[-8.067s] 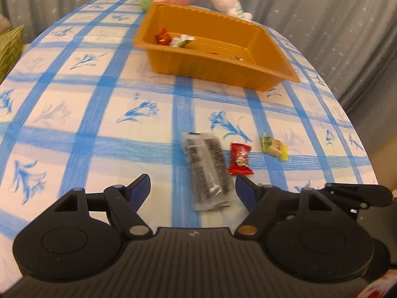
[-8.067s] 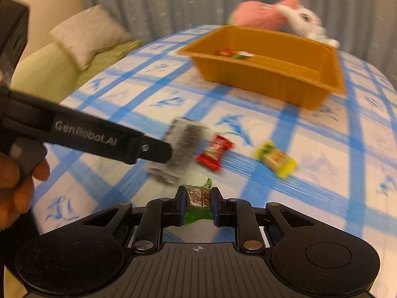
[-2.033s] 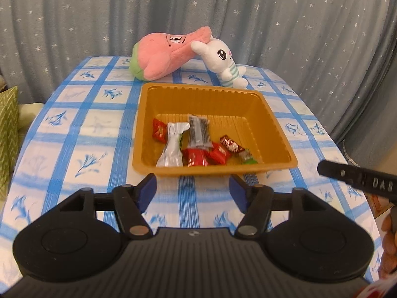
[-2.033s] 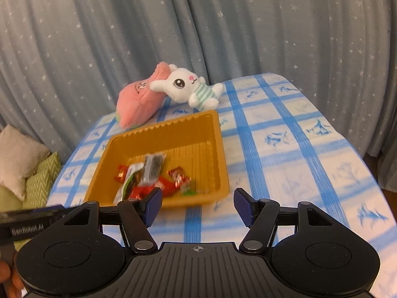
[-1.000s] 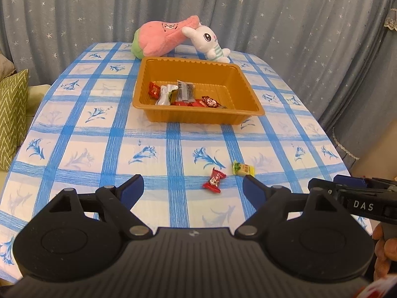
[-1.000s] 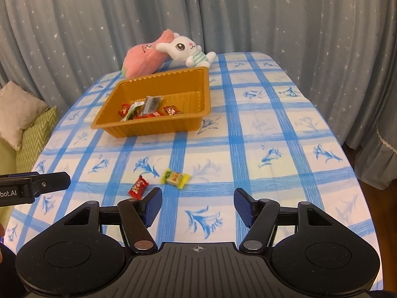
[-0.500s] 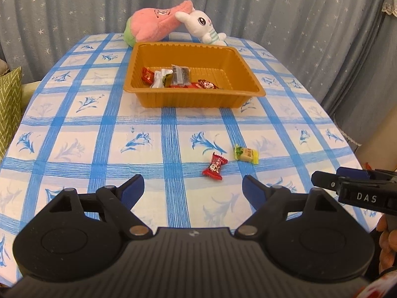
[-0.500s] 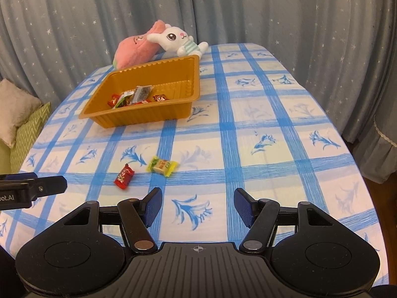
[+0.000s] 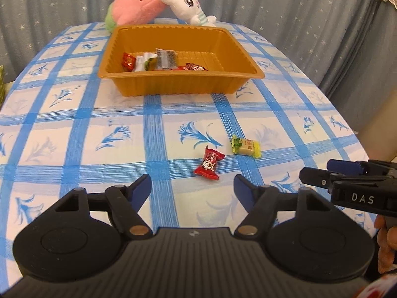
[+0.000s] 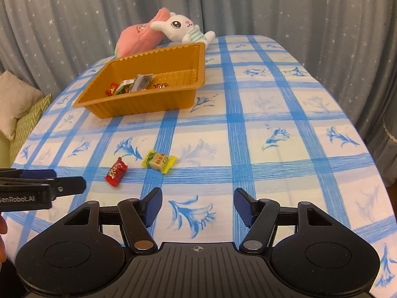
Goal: Organize snacks
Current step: 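Grasp the red wrapped candy with the left tool while the right tool grasps the yellow-green packet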
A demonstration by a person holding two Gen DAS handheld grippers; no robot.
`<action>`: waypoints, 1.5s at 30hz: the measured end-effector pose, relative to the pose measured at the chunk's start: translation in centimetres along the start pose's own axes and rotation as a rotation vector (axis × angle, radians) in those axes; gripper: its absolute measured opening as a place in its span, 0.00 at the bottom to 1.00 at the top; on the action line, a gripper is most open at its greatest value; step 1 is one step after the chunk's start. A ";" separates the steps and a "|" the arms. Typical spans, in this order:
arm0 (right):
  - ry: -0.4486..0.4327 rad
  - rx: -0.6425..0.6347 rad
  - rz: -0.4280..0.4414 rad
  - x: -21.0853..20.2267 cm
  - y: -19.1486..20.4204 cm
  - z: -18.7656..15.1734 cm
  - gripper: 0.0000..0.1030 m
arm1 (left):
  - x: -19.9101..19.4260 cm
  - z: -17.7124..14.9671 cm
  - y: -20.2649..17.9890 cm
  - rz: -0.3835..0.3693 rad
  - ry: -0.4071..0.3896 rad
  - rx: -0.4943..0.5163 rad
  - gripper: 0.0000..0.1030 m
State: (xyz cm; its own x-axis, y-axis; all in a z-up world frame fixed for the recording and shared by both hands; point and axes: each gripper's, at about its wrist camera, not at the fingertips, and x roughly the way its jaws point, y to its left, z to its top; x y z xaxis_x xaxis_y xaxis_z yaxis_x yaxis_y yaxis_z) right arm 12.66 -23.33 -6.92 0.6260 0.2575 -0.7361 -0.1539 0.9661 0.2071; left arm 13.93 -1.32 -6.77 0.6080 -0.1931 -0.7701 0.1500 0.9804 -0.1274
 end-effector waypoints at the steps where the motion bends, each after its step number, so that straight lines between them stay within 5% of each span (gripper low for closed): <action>1: 0.002 -0.001 0.003 0.3 0.0 0.0 0.62 | 0.4 0.0 -0.1 -0.003 -0.001 0.007 0.61; 9: 0.016 -0.020 0.023 2.7 -0.1 0.3 0.62 | 3.1 0.6 -0.8 -0.035 0.000 0.067 0.51; 24: 0.024 -0.023 0.043 5.5 -0.3 1.1 0.62 | 6.3 1.2 -1.7 -0.064 0.021 0.189 0.15; 29: 0.014 -0.110 0.084 6.1 0.4 1.7 0.62 | 5.3 1.1 -0.7 -0.037 0.010 0.152 0.14; 36: 0.009 -0.433 0.171 8.1 3.3 2.3 0.61 | 3.4 1.2 1.7 -0.020 -0.009 0.063 0.14; 39: 0.025 -0.543 0.161 9.3 4.1 2.4 0.49 | 3.0 1.2 2.3 -0.021 -0.014 0.042 0.14; 45: 0.041 -0.536 0.183 10.3 3.8 2.9 0.41 | 2.7 0.7 2.7 -0.029 -0.013 0.008 0.14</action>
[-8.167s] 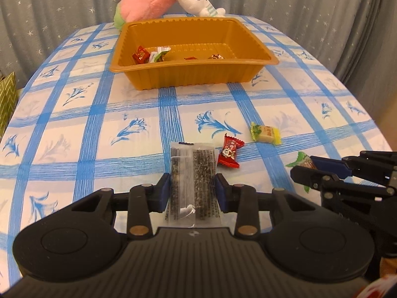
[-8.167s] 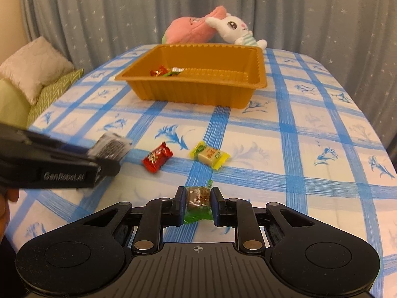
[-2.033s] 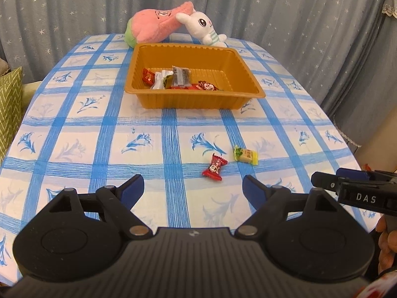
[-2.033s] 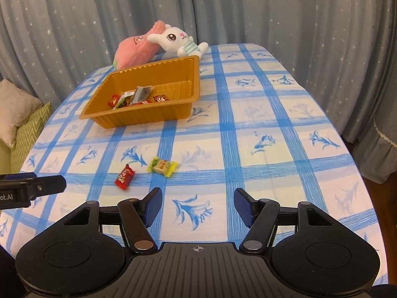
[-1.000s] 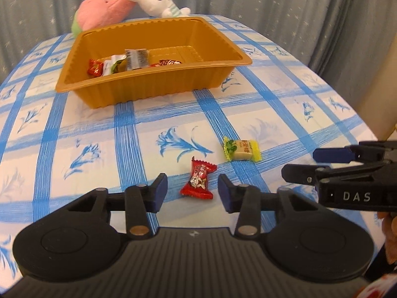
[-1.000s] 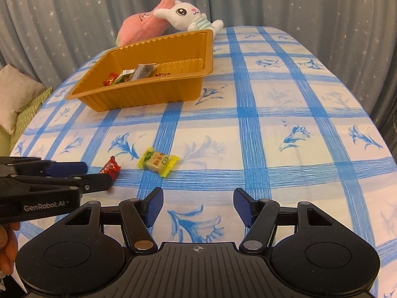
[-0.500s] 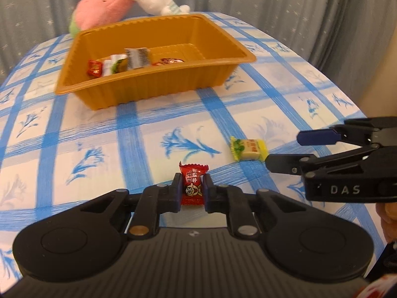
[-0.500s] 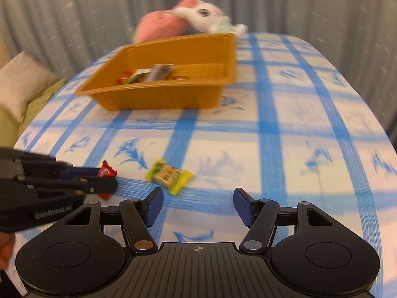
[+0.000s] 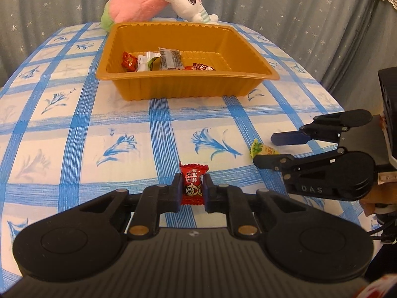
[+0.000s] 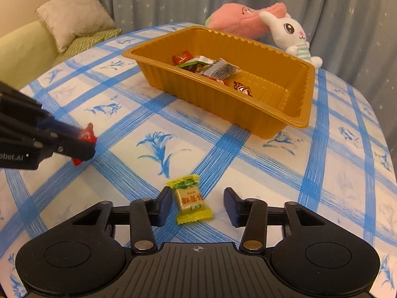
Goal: Organize snacks
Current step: 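Grasp the red wrapped candy with the left tool while the right tool grasps the yellow-green packet, then carry both candies over the orange tray and open both tools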
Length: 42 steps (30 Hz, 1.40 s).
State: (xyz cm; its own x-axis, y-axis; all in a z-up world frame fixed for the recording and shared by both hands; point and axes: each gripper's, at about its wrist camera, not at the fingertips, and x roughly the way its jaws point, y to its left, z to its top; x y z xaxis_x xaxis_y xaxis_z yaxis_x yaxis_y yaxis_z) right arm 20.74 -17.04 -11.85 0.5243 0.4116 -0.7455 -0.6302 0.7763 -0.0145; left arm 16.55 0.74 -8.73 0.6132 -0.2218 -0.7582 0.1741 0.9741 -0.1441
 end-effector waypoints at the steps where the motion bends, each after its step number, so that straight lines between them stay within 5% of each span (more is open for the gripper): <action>1: 0.001 0.006 0.006 0.0 0.0 0.0 0.36 | 0.0 -0.1 0.0 -0.001 0.001 -0.002 0.14; 3: 0.004 0.026 0.026 -0.1 0.3 0.0 0.22 | -0.1 -0.2 -0.1 -0.002 0.004 -0.006 0.14; 5: 0.007 0.040 0.001 -0.4 0.8 0.0 0.20 | -0.3 -0.2 -0.2 0.006 0.004 -0.006 0.14; 19: -0.045 0.335 -0.050 -6.4 3.1 -1.5 0.20 | -3.6 -0.9 -1.3 0.019 -0.005 -0.027 0.14; 42: -0.037 0.370 -0.118 -10.7 4.2 -1.0 0.20 | -7.0 -0.4 -1.9 0.029 -0.037 -0.028 0.14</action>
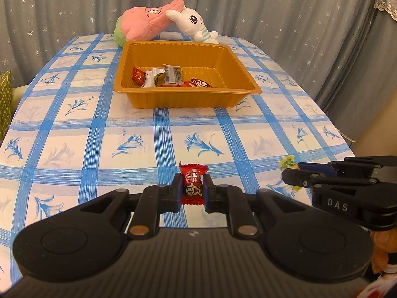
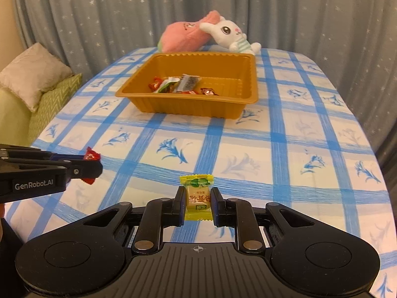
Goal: Organize snacks
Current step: 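Carry both candies over the orange tray and open both tools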
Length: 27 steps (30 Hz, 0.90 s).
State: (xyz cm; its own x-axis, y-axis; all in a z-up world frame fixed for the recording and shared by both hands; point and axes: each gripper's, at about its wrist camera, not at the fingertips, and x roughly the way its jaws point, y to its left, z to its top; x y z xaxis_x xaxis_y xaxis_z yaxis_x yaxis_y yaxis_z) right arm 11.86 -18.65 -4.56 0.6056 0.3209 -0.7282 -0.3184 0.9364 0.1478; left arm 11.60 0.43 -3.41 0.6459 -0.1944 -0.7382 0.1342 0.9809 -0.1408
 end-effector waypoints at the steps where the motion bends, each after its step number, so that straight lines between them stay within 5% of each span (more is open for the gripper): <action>1: 0.004 0.007 -0.005 -0.1 -0.2 0.1 0.20 | 0.0 0.1 0.0 0.000 0.000 0.000 0.14; 13: 0.018 0.031 -0.034 0.4 -1.4 2.4 0.20 | 1.1 2.9 0.5 -0.016 -0.002 -0.002 0.14; 27: -0.041 0.024 -0.009 2.1 -2.0 9.9 0.20 | 3.0 9.4 2.3 0.011 -0.028 -0.004 0.14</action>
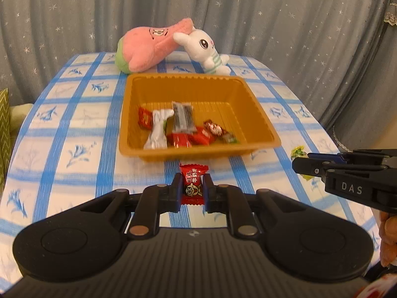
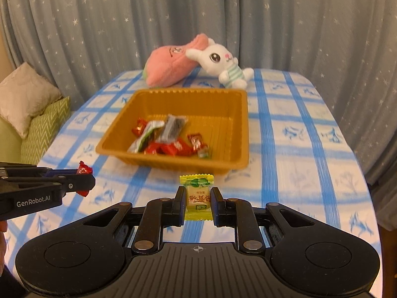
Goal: Organize snacks
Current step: 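Carry both candies over the orange tray and open both tools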
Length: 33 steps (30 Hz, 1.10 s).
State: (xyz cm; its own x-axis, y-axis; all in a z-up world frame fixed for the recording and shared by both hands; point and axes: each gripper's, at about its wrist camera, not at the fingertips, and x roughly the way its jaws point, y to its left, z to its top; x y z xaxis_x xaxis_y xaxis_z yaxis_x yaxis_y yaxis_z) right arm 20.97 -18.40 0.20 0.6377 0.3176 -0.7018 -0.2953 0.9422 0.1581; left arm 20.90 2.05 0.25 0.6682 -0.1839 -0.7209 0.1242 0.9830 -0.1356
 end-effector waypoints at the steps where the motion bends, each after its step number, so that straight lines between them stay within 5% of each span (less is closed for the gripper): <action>1: -0.002 -0.003 0.003 0.3 0.0 0.5 0.20 | 0.2 0.4 0.0 0.001 -0.001 0.004 0.14; 33: 0.048 0.087 0.022 8.5 -3.3 9.3 0.20 | 7.6 9.8 2.5 -0.005 -0.001 0.005 0.14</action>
State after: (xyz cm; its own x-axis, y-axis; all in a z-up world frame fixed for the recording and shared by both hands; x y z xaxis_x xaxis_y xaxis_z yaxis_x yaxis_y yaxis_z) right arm 33.96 -17.78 0.21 0.5959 0.3349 -0.7298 -0.2448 0.9414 0.2321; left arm 33.45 3.09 1.07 0.6683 -0.1885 -0.7196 0.1307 0.9821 -0.1359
